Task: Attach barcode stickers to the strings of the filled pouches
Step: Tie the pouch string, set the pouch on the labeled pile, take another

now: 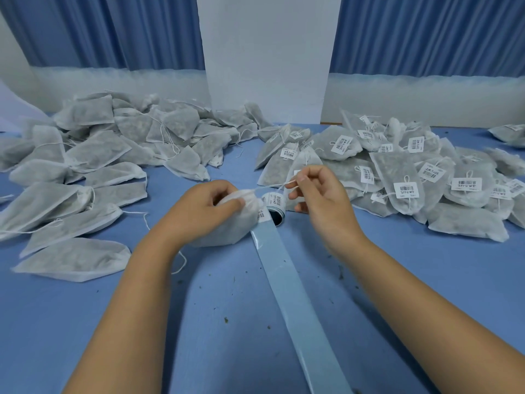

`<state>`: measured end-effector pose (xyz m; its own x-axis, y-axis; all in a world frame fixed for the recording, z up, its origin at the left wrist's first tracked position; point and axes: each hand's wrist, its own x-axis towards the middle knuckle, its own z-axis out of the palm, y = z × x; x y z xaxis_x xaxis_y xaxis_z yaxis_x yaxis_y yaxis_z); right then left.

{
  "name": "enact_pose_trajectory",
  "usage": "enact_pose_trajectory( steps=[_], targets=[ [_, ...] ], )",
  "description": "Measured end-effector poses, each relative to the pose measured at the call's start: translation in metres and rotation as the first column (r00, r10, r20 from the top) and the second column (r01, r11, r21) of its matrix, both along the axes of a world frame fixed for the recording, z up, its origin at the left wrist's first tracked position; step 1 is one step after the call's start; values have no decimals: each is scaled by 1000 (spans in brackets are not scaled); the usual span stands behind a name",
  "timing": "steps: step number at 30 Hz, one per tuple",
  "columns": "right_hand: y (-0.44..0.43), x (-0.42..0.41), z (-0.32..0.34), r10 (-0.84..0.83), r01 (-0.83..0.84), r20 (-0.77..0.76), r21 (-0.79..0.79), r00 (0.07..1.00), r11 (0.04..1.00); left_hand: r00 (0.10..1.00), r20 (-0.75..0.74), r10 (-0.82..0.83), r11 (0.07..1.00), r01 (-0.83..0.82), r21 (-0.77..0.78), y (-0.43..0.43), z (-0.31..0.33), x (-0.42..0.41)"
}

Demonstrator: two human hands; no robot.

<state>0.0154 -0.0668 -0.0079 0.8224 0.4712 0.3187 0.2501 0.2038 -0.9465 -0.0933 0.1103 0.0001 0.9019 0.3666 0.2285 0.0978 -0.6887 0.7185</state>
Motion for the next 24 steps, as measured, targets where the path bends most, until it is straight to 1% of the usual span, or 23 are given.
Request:
enact_pose_trajectory(
  steps=[2,5,7,10,12,15,18,20,22,24],
  targets=[
    [0,-4,-2,55,-53,103,-19,993,998,996,57,67,997,-66,-28,0,0,2],
    [0,-12,-5,107,-85,275,-92,956,992,972,167,166,975,-135,-178,-3,4,4],
    [2,-18,-6,127,-91,341,-119,932,989,949,236,210,956,-149,-252,-5,7,2],
    [5,-27,-8,143,-83,428,-156,892,984,900,336,278,945,-193,-265,-8,10,2],
    [8,-32,-9,156,-84,464,-173,872,981,859,406,311,935,-200,-293,-11,11,3],
    [11,-36,-12,153,-81,437,-180,886,980,826,462,323,919,-158,-361,-19,10,8],
    [11,-34,-15,135,-48,436,-203,890,978,833,446,329,888,-112,-446,-27,7,14],
    [9,-31,-14,125,-33,465,-201,876,979,867,385,317,843,-72,-533,-30,7,15],
    [9,-27,-14,107,-14,479,-193,871,981,941,283,186,787,30,-616,-30,10,11],
    [8,-25,-14,97,-3,471,-196,877,981,980,197,33,758,104,-643,-27,10,8]
  ],
)
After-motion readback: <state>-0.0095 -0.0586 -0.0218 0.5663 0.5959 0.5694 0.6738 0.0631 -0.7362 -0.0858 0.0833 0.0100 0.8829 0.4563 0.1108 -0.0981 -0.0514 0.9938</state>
